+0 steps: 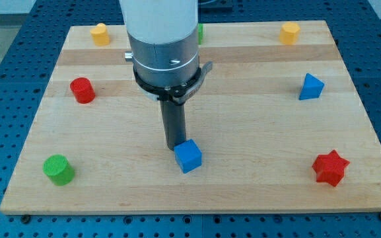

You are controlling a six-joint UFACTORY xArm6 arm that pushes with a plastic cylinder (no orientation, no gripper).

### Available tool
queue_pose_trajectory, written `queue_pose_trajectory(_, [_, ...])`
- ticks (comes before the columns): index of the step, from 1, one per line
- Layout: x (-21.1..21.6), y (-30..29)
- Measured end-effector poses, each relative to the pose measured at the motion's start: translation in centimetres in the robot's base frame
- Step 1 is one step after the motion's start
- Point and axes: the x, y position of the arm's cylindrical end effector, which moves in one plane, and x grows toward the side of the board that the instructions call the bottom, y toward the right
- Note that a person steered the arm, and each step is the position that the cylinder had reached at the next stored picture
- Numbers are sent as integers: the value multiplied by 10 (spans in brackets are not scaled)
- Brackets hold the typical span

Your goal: Move the blue cube parallel to the green circle

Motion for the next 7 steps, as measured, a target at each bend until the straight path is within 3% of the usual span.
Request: queue_pose_trajectory(7, [3, 39])
